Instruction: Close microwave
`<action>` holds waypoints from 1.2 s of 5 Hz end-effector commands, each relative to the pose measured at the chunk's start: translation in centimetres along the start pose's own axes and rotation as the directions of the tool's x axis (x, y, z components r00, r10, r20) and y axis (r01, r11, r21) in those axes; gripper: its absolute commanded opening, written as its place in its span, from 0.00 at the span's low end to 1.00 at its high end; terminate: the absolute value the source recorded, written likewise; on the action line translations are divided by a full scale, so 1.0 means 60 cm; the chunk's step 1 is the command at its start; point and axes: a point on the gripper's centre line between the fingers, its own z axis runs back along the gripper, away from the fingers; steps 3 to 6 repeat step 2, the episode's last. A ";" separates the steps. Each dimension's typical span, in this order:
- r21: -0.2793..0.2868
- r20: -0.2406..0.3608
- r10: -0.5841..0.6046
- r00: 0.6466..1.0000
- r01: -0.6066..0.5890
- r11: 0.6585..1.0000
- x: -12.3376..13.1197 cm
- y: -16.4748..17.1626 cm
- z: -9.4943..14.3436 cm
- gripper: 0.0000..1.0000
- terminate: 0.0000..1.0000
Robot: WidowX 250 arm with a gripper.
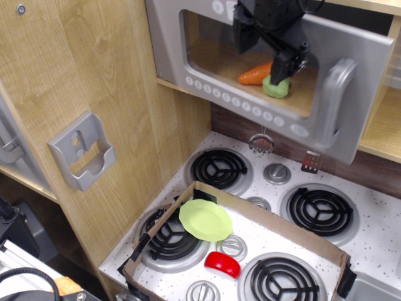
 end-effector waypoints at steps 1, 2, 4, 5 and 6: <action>0.030 0.092 -0.036 0.995 0.034 0.999 0.049 0.005 0.025 1.00 0.00; 0.033 0.099 -0.040 0.994 0.037 0.999 0.050 0.003 0.026 1.00 1.00; 0.033 0.099 -0.040 0.994 0.037 0.999 0.050 0.003 0.026 1.00 1.00; 0.033 0.099 -0.040 0.994 0.037 0.999 0.050 0.003 0.026 1.00 1.00; 0.033 0.099 -0.040 0.994 0.037 0.999 0.050 0.003 0.026 1.00 1.00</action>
